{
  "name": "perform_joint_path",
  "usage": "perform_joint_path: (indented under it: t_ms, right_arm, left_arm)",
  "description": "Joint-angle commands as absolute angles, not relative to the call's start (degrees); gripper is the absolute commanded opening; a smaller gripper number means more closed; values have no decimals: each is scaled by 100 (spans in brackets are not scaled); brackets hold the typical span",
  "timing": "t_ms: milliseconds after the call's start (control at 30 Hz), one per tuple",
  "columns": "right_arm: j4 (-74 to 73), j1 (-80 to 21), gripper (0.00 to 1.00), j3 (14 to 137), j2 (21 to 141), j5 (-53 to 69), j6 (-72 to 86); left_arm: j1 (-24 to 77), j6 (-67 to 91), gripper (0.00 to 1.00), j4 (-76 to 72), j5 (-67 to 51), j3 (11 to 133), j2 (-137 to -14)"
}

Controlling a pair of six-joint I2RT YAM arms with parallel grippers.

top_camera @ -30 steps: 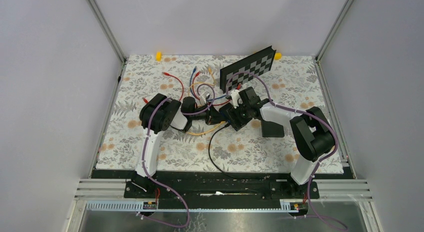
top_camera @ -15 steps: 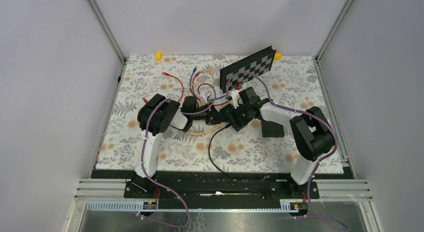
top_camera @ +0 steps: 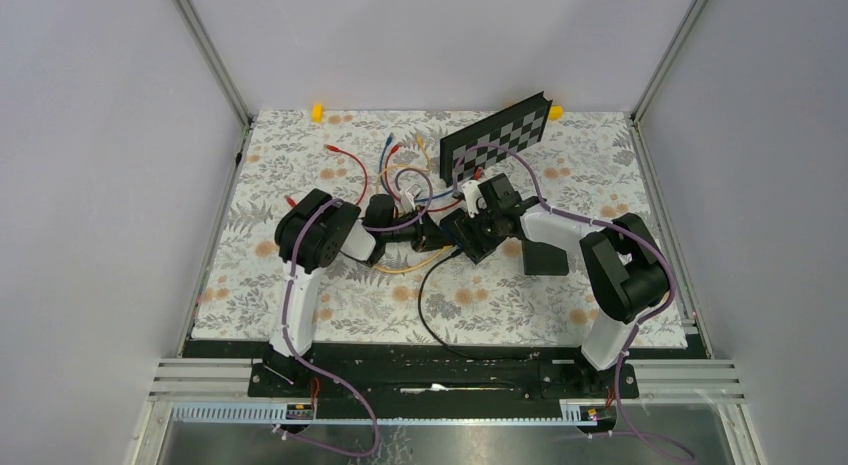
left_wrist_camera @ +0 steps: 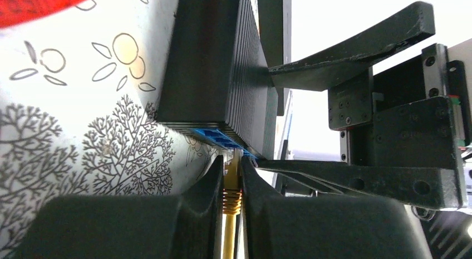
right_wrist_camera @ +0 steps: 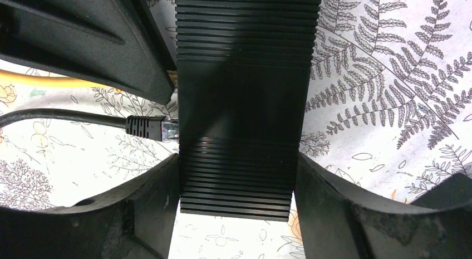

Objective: Pull the plug from the switch port
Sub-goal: Pull the connector from the switch port.

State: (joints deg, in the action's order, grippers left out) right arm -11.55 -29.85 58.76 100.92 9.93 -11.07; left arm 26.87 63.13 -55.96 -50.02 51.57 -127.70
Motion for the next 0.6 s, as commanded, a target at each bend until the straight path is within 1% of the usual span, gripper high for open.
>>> perform_joint_path:
  t_ms: [0, 100, 233, 400, 500, 567]
  right_arm:
    - [-1205, -2834, 0, 5898, 10190, 247, -862]
    - [-1204, -2836, 0, 5907, 10176, 196, -869]
    - [-1204, -2835, 0, 5924, 10155, 189, -1011]
    - [-1215, -2831, 0, 5915, 10125, 498, -1165]
    - [-1275, -2831, 0, 5939, 10149, 803, -1188]
    - [-1291, -2837, 0, 5944, 10188, 880, -1208]
  left_arm:
    - [2884, 6827, 0, -6081, -5029, 4972, -13032]
    - [2899, 6937, 0, -6222, -5010, 4915, -13061]
    - [2889, 6632, 0, -5933, -5021, 4966, -12946]
    - [2799, 5680, 0, -4924, -4968, 5098, -12535]
    - [2750, 5541, 0, -4871, -5021, 5090, -12448]
    - [2742, 5173, 0, -4496, -4999, 5232, -12402]
